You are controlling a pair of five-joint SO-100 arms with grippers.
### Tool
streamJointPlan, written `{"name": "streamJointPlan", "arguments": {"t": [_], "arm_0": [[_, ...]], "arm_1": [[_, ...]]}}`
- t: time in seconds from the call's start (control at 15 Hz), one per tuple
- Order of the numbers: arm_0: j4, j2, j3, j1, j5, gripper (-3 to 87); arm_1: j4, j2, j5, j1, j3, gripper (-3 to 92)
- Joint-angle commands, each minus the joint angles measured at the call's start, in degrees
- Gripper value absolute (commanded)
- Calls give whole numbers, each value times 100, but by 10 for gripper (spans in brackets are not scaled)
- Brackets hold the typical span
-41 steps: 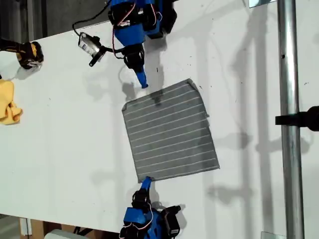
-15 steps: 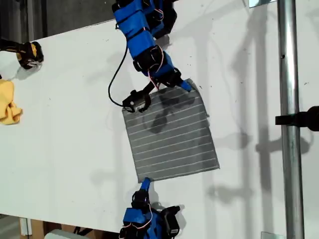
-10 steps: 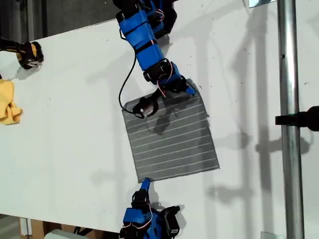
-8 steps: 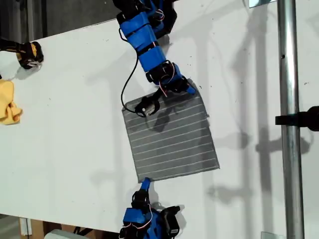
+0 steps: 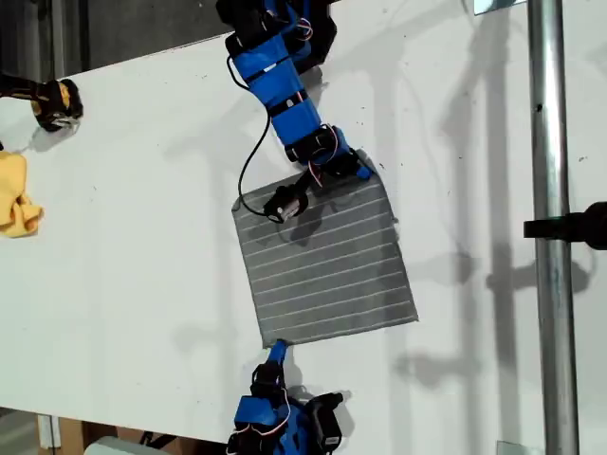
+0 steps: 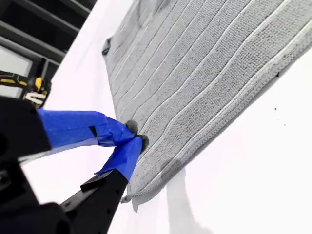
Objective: Grasp corners of a towel and fold twice.
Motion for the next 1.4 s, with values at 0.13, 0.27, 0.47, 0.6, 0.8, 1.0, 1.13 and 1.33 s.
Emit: {"name": "streamJointPlan", "arguments": {"t": [0.13, 0.27, 0.47, 0.6, 0.8, 1.0, 1.13, 1.33], "arm_0": [[26, 26, 35, -149, -158, -13], [26, 26, 35, -141, -272, -13], [26, 26, 35, -79, -483, -14], [-281, -9, -114, 158, -650, -15], [-519, -1327, -1213, 580, -914, -15], [-923, -4509, -3270, 1178, -738, -15], [-1020, -5933, -4412, 1573, -545, -15], [-352, -8147, -6565, 2276, -325, -15]], "arm_1": [[-519, -272, 0, 9, -79, 86], [-519, -246, -62, 44, -158, 52], [-510, -316, -70, 105, -246, -1], [-527, -316, -70, 123, -281, -1], [-554, -316, -105, 167, -334, -1], [-527, -316, -211, 237, -501, -1], [-483, -316, -220, 264, -580, -1], [-466, -316, -220, 264, -606, -1]]}}
